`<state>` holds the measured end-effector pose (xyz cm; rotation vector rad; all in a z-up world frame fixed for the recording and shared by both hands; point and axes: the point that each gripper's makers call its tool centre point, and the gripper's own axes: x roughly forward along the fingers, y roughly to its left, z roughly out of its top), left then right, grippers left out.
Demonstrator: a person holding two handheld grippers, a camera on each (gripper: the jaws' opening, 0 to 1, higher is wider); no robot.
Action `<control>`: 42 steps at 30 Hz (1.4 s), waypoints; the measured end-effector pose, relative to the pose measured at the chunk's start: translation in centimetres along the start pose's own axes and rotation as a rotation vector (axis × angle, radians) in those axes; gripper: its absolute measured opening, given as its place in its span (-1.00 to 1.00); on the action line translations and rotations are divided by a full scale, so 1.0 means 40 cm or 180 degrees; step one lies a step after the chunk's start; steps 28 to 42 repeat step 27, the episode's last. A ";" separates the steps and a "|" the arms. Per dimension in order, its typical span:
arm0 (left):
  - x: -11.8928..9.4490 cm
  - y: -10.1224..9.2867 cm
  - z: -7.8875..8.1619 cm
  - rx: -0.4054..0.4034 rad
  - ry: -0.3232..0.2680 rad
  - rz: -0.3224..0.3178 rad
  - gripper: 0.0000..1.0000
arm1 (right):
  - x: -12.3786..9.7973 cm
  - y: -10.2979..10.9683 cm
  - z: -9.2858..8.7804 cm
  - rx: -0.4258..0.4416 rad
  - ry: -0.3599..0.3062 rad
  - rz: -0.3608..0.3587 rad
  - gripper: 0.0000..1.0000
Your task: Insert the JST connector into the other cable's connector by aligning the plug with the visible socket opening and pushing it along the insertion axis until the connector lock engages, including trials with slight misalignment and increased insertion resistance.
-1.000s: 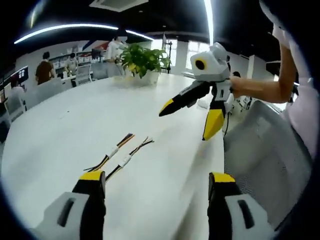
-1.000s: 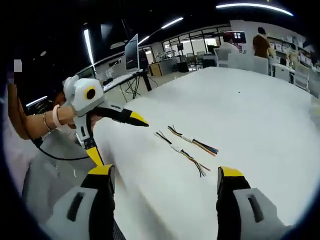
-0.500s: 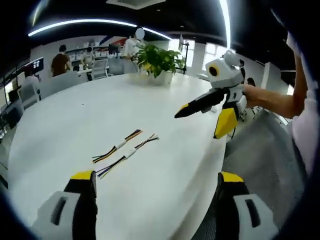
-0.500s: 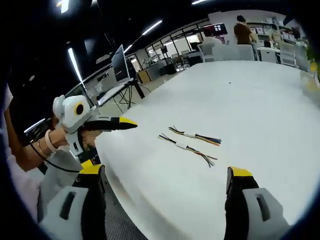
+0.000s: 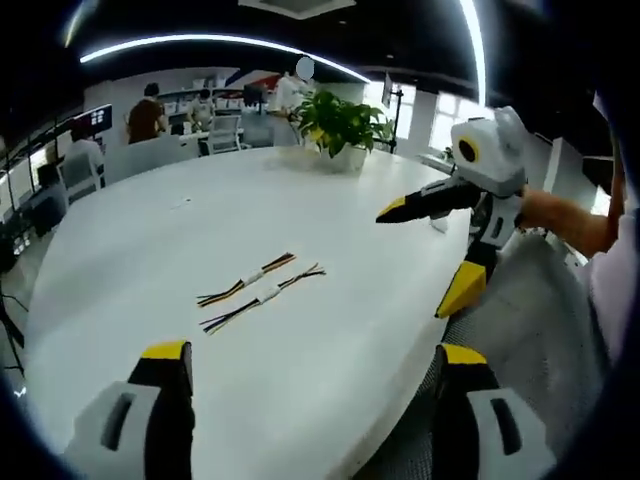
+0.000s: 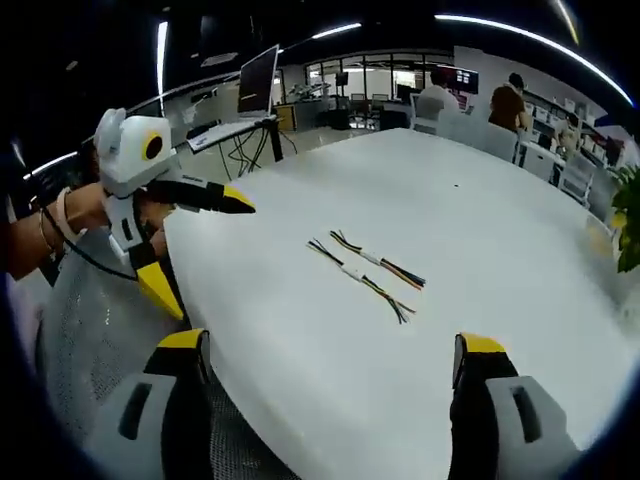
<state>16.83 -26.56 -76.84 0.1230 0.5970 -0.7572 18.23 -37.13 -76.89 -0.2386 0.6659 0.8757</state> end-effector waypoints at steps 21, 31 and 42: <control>-0.050 0.031 -0.030 -0.0320 -0.0070 0.0455 0.98 | -0.045 -0.022 -0.031 0.0448 -0.0096 -0.0106 0.99; -0.051 0.024 -0.034 -0.0394 -0.0019 0.0427 0.98 | -0.037 -0.029 -0.039 0.0567 -0.0056 -0.0151 0.99; -0.051 0.024 -0.034 -0.0394 -0.0019 0.0427 0.98 | -0.037 -0.029 -0.039 0.0567 -0.0056 -0.0151 0.99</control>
